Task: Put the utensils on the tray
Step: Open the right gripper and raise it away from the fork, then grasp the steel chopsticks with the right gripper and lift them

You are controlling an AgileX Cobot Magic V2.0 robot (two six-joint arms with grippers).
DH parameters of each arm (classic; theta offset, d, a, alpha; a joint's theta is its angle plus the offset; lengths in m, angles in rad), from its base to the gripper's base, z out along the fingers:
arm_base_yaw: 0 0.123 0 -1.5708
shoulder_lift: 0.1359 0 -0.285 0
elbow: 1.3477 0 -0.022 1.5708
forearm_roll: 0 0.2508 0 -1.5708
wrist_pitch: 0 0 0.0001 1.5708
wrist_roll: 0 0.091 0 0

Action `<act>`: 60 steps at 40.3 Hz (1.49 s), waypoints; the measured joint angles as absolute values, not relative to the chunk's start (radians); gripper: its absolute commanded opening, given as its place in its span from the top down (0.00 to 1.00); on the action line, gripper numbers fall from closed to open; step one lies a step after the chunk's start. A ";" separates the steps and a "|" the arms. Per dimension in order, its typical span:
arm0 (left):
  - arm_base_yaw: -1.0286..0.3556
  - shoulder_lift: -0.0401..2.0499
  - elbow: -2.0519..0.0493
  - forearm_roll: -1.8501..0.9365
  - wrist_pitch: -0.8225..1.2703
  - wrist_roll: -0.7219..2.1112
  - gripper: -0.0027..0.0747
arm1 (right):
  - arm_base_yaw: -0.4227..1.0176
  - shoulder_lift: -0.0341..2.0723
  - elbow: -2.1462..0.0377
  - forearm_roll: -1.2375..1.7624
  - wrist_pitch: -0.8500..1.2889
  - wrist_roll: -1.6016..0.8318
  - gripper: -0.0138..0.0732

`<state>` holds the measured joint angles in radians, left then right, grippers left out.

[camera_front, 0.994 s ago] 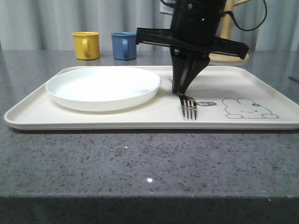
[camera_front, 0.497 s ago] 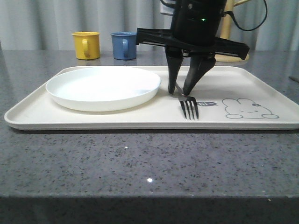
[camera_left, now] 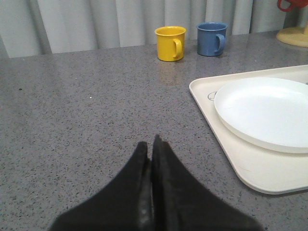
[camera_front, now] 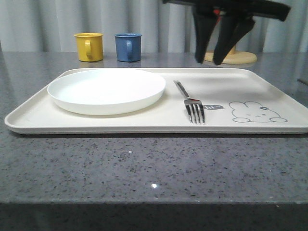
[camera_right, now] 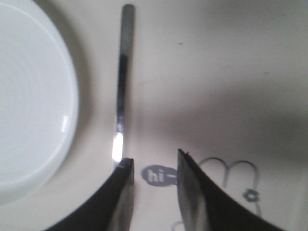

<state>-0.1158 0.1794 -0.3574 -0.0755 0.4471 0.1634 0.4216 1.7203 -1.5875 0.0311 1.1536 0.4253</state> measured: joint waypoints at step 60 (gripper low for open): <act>-0.116 0.179 -0.357 -0.075 0.446 0.163 0.99 | -0.115 1.738 -1.366 0.073 1.113 -0.061 0.45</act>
<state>-0.1158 0.1794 -0.3574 -0.0755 0.4464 0.1634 -0.1146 1.7382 -1.3659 0.0733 1.1128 -0.0612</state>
